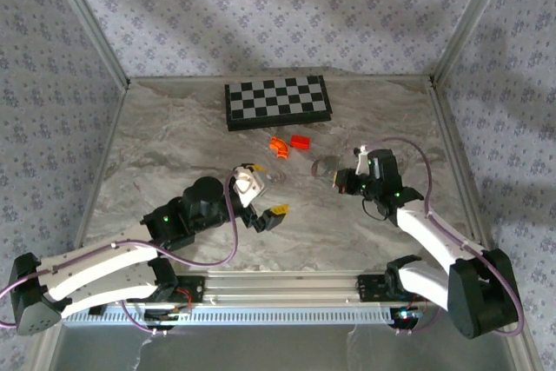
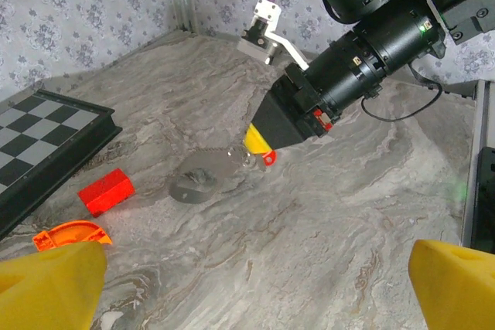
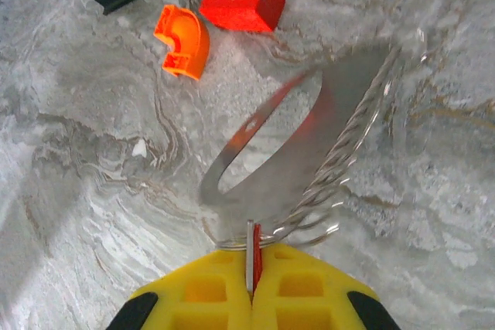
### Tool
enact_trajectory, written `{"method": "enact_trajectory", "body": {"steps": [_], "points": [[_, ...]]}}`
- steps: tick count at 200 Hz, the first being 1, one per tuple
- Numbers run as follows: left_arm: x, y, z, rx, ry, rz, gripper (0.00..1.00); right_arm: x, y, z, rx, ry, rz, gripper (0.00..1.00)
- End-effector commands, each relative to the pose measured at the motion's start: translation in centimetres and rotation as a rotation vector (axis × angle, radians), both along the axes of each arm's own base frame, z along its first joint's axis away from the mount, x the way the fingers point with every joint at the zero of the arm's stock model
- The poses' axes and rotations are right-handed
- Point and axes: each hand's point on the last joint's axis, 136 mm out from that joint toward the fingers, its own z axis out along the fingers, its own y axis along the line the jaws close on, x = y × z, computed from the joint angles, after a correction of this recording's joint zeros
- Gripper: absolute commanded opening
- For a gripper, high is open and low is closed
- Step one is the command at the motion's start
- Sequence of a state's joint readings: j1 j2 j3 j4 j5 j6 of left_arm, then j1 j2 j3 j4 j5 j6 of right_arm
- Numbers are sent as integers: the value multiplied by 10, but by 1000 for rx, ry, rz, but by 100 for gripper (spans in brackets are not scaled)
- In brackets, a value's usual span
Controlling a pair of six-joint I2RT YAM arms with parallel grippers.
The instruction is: Put the keys on the keyring
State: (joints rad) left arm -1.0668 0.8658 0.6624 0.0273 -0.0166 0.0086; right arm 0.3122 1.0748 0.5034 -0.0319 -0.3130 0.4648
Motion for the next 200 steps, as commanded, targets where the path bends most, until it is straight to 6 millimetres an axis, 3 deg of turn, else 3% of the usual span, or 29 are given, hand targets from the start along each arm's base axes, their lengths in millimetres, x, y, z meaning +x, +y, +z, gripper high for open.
{"method": "enact_trajectory", "body": {"steps": [1,97,200], "points": [[3,1,11,-44,-14,15,99,-3,2,2,28,-9,-21,0],[6,0,2,-25,5,24,99,-35,5,-44,8,90,-38,0],[10,-3,-3,-17,17,27,100,-67,-1,-76,-23,165,-71,0]]}}
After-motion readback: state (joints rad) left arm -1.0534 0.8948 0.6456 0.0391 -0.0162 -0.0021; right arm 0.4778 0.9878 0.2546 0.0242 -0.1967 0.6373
